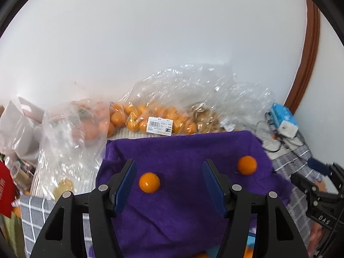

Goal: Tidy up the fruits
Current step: 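Lift both open tools away from the towel, then grasp the oval orange with the right tool while the left tool grasps a greenish round fruit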

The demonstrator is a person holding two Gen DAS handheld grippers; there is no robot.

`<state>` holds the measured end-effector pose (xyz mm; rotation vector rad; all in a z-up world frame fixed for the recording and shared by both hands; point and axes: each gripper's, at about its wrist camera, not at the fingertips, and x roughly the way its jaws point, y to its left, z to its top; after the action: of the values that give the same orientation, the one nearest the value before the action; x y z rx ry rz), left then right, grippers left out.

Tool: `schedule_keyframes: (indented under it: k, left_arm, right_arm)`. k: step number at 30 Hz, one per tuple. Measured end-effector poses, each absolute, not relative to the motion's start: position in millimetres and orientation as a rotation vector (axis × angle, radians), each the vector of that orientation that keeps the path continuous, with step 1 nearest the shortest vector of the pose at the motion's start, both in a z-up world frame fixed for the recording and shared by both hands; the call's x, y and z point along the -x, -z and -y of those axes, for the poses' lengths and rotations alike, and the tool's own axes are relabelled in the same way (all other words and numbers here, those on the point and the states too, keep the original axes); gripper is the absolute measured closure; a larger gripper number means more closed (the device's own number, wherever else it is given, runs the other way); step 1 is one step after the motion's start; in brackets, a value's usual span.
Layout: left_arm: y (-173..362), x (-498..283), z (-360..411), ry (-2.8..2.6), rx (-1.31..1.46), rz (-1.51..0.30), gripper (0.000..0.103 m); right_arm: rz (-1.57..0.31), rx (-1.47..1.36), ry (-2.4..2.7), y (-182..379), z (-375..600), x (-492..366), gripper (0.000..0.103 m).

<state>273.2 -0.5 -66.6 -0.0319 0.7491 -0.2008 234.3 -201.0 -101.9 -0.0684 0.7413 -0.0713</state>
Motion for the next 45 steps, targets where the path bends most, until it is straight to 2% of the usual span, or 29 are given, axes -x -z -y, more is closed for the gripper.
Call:
schedule_keyframes:
  k: [6,11,12,15,17,23,36,39,45]
  left_arm:
    - [54.1,-220.8,-15.9,0.156,-0.006,-0.705,0.042]
    - [69.5,-176.0,-40.0,0.087,-0.02,-0.722,0.042]
    - [75.3,-168.7,-44.8,0.071,-0.014,-0.736,0.042]
    - [92.3,-151.2,-58.2,0.038,0.014,-0.799,0.042]
    - [99.5,-141.1,-63.5,0.03,0.026,-0.818,0.042]
    - [111.9,-112.0,-75.3,0.009,0.035,-0.803,0.042]
    - [128.9,-98.8,-80.8,-0.002,0.069,-0.826,0.042]
    - [132.7,-107.0,-78.6,0.015,0.102,-0.857,0.042]
    - [134.9,-123.0,-60.6,0.058,0.113,-0.858,0.042]
  right_arm:
    - [-0.762,0.02,0.045,102.9,213.2,-191.0,0.034]
    - [-0.815,-0.021,-0.042,128.2,204.3,-169.9,0.034]
    - [-0.822,-0.022,-0.057,133.7,199.8,-166.8,0.036]
    - [-0.855,-0.019,-0.125,151.1,183.3,-159.6,0.049]
    - [-0.869,-0.007,-0.151,160.2,173.3,-156.3,0.051]
    - [-0.866,-0.007,-0.242,178.9,157.0,-144.0,0.051]
    - [-0.894,0.018,-0.245,201.9,143.6,-166.3,0.052]
    - [-0.908,0.041,-0.239,203.8,141.4,-166.8,0.071]
    - [-0.855,0.044,-0.162,192.1,166.3,-154.2,0.071]
